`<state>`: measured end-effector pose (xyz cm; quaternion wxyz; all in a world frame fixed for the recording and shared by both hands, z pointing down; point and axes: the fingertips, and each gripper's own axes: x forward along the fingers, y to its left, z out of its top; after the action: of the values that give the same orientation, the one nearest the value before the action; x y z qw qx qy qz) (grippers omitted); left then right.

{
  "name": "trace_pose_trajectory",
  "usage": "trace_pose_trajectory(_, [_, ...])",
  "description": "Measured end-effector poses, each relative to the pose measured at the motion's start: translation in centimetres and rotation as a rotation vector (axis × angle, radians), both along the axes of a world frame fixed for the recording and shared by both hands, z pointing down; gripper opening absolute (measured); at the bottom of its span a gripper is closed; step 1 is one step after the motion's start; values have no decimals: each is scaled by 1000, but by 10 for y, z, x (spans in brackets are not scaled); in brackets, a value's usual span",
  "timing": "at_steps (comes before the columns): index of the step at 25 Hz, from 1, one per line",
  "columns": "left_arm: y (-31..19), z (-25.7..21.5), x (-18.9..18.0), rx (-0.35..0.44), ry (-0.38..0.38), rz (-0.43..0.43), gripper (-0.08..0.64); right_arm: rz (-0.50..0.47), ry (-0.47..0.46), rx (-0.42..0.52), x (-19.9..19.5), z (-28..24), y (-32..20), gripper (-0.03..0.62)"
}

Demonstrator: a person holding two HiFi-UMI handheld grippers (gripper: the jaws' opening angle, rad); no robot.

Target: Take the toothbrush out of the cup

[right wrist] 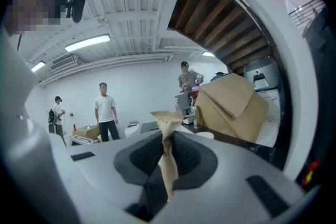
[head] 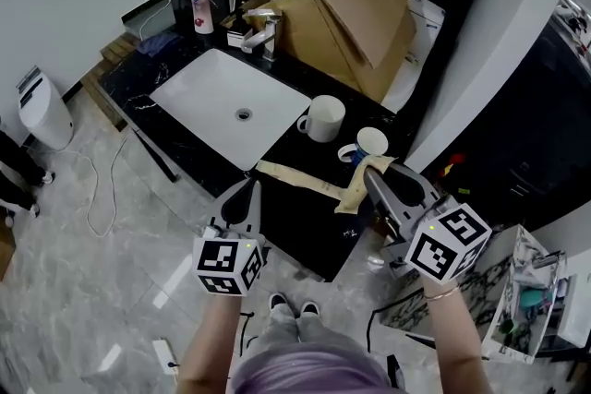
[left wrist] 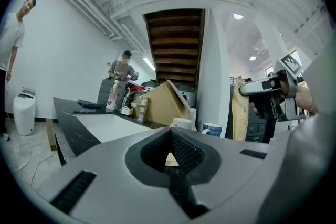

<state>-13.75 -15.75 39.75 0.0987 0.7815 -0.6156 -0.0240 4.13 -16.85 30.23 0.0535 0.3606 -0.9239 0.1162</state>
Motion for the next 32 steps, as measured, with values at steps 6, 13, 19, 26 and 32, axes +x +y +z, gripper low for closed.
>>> trace_pose_trajectory(6, [13,10,-3,-20,5,-48,0,-139,65,-44,-23,29,15,52])
trace_pose_trajectory(13, [35,19,-28,-44,8,-135,0,-266,139,-49,-65,53,21,54])
trace_pose_trajectory(19, [49,22,-55,-54,9,-214,0,-349,220,-17,-102,66,21,53])
trace_pose_trajectory(26, [50,26,-77,-61,5,-263,0,-413,290,-19,-133,87,15,52])
trace_pose_trajectory(32, [44,29,-86,-69,-1,-273,0,-444,363,-30,-152,111,9,51])
